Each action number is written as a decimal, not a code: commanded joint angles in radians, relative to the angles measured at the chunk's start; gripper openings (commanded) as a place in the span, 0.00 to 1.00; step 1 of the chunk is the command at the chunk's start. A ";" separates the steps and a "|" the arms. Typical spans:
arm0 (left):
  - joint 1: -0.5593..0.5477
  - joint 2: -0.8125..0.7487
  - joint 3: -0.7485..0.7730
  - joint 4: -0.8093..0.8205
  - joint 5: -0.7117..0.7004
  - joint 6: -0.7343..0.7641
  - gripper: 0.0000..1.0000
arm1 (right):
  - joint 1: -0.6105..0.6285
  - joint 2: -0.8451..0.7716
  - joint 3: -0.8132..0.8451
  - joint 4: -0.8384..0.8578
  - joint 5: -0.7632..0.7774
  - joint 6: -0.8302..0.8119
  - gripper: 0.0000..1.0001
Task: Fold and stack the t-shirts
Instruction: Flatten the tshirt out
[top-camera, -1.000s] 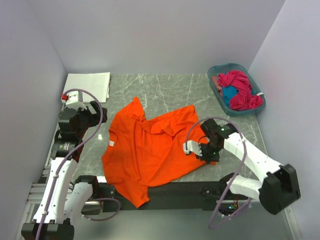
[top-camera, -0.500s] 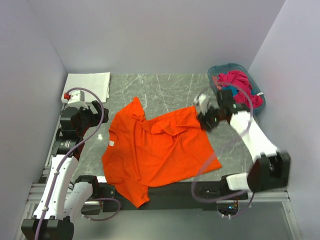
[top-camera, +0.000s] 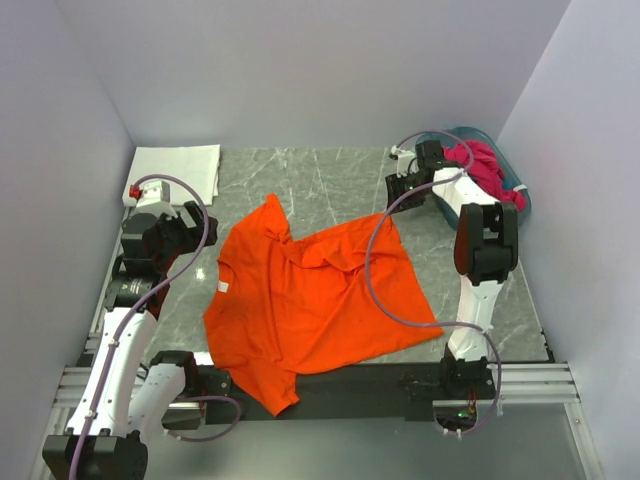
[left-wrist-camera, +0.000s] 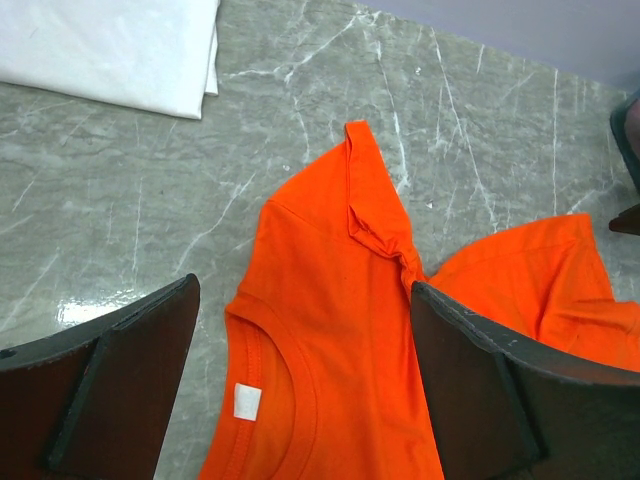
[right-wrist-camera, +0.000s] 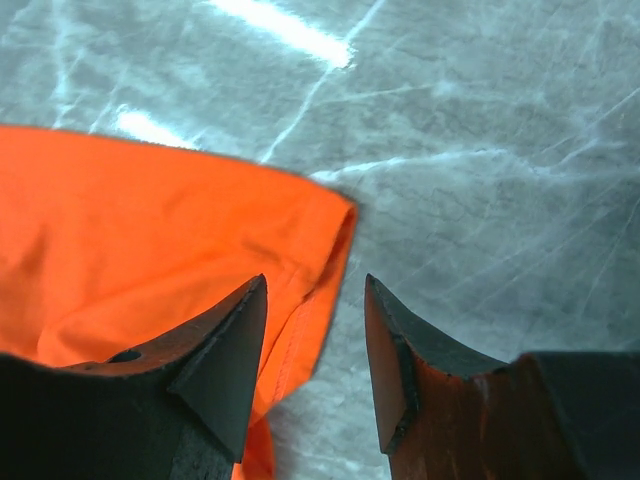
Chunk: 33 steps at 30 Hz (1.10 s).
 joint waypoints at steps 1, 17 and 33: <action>-0.003 0.000 0.000 0.024 0.008 0.004 0.92 | 0.005 0.034 0.068 -0.020 0.024 0.038 0.50; -0.003 0.002 0.000 0.022 0.009 0.004 0.92 | 0.019 -0.055 -0.076 0.017 0.064 -0.060 0.46; -0.003 0.002 0.002 0.022 0.008 0.004 0.92 | 0.102 0.009 0.028 -0.091 0.092 -0.259 0.47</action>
